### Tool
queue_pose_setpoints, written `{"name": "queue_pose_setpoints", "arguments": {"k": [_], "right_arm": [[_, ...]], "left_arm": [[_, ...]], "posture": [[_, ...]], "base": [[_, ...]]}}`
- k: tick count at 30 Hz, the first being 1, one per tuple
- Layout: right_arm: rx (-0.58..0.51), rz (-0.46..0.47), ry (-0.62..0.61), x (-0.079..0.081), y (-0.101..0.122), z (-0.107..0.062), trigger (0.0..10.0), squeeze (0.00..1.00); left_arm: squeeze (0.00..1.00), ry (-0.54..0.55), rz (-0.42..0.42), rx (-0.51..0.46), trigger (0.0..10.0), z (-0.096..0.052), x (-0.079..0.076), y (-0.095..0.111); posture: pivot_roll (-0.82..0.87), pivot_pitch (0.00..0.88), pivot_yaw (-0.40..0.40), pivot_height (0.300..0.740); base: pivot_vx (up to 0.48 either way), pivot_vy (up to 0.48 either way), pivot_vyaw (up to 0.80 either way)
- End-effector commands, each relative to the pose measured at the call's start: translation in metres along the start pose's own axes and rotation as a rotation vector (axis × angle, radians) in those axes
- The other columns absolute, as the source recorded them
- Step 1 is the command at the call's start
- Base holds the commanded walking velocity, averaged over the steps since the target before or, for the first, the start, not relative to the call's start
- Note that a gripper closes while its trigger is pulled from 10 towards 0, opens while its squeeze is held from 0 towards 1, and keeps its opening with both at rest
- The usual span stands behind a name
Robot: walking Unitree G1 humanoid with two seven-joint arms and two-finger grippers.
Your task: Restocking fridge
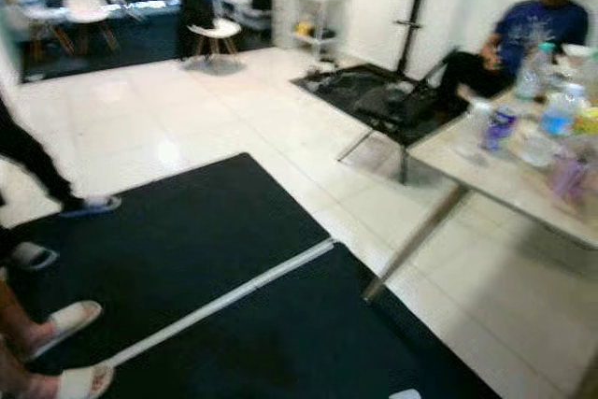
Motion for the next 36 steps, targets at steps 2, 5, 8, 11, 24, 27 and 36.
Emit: {"name": "queue_pose_setpoints", "arguments": {"k": [2,5,8,11,24,27,36], "right_arm": [[-0.006,0.003,0.001,-0.0003,0.0040,0.0007,10.0,0.00],[-0.002,0.000,0.003,0.0003,0.0036,0.0007,10.0,0.00],[-0.001,-0.002,0.005,0.0007,0.0035,0.0008,10.0,0.00],[0.001,-0.004,0.006,0.0006,0.0034,0.0008,10.0,0.00],[-0.002,-0.006,-0.005,-0.0001,0.0062,0.0012,10.0,0.00],[-0.002,-0.008,-0.003,0.0000,0.0064,0.0013,10.0,0.00],[0.010,-0.006,-0.003,0.0011,0.0034,0.0011,10.0,0.00]], "left_arm": [[0.00,-0.001,0.000,-0.003,10.0,0.0001,-0.0011,-0.0009],[0.00,0.000,0.000,-0.001,10.0,-0.0001,-0.0006,-0.0013],[0.00,0.002,0.001,0.000,10.0,-0.0002,0.0000,-0.0014],[0.00,0.003,0.001,-0.001,10.0,-0.0003,0.0004,-0.0012],[0.00,0.000,0.004,-0.006,10.0,0.0000,0.0002,0.0010],[0.00,-0.002,0.004,-0.005,10.0,0.0002,-0.0009,0.0010],[0.00,-0.005,0.001,-0.001,10.0,0.0003,-0.0024,-0.0009]], "posture": [[-0.10,0.000,0.012,0.740],[-0.10,0.000,0.012,0.740],[-0.10,0.000,0.012,0.740],[-0.09,0.000,0.010,0.740],[-0.10,0.000,0.014,0.740],[-0.10,0.000,0.013,0.740],[-0.10,0.000,0.013,0.740]], "base": [[0.313,0.000,-0.80],[0.314,0.000,-0.80],[0.311,0.000,-0.80],[0.315,0.000,-0.80],[0.303,0.000,-0.37],[0.301,0.000,0.00],[0.303,0.000,-0.62]]}}
Point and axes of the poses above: a point about 5 cm out from each wrist's last joint towards the gripper, its own z axis pointing out of the wrist towards the gripper, its own y axis along the axis of the wrist's last joint, x = y × z, the point moved 1 cm from there along z, pointing out of the wrist towards the gripper, and after that the axes turned 7 degrees about -z, right-handed, at the moved point
